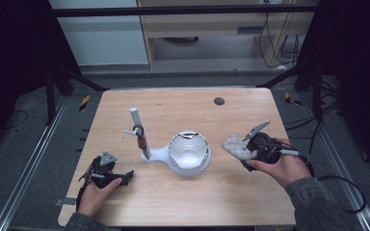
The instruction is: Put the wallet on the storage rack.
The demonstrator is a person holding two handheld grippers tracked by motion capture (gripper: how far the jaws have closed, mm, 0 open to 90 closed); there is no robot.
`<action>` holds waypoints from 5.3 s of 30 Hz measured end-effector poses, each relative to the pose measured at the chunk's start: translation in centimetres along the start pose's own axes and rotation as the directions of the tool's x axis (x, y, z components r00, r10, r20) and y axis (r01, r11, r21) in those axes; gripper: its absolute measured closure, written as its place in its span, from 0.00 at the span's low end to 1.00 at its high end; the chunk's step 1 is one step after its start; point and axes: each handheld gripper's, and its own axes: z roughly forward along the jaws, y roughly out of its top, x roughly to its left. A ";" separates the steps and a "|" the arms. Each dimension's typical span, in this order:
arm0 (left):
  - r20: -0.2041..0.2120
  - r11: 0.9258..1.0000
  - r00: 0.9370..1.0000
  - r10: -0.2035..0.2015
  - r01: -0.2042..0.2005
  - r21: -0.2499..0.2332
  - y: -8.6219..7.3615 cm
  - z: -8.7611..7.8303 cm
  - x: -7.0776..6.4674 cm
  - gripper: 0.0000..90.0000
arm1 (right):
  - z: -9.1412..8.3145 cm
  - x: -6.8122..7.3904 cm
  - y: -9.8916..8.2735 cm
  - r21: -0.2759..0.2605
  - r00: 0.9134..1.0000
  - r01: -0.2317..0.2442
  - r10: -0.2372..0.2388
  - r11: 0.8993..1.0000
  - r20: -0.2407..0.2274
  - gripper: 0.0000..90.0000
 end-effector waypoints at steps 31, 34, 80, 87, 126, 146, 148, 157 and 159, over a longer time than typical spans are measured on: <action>0.002 1.000 1.000 0.002 -0.002 0.003 0.1 0.1 0.1 0.00 | -2.2 4.5 3.7 0.023 0.999 0.037 -0.037 0.999 -0.003 0.35; 0.003 1.000 1.000 0.000 0.000 0.002 0.2 0.2 0.2 0.00 | -2.7 5.0 3.9 0.032 0.999 0.050 -0.051 0.998 0.007 0.35; 0.006 1.000 1.000 0.008 -0.008 0.008 0.4 0.4 0.3 0.00 | 4.4 9.1 12.6 0.215 0.978 0.207 -0.195 0.955 -0.077 0.35; 0.006 1.000 1.000 0.009 -0.009 0.008 0.4 0.4 0.3 0.00 | 4.8 9.2 13.1 0.216 0.976 0.215 -0.202 0.952 -0.080 0.35; 0.007 1.000 1.000 0.009 -0.009 0.005 0.4 0.5 0.3 0.00 | 5.0 9.5 13.2 0.066 0.985 0.154 -0.148 0.986 -0.090 0.24; 0.007 1.000 1.000 0.009 -0.009 0.005 0.4 0.5 0.3 0.00 | 4.0 8.9 11.4 -0.060 0.992 0.094 -0.099 0.994 -0.080 0.09; 0.007 1.000 1.000 0.009 -0.009 0.004 0.4 0.5 0.3 0.00 | 3.8 8.8 11.2 -0.076 0.992 0.084 -0.090 0.994 -0.085 0.09; 0.007 1.000 1.000 0.008 -0.008 0.004 0.4 0.5 0.3 0.00 | 3.0 8.3 10.4 -0.132 0.991 0.083 -0.095 0.988 -0.090 0.06; 0.008 1.000 1.000 0.007 -0.007 0.004 0.4 0.5 0.3 0.00 | 2.8 8.1 10.2 -0.144 0.990 0.088 -0.102 0.986 -0.094 0.06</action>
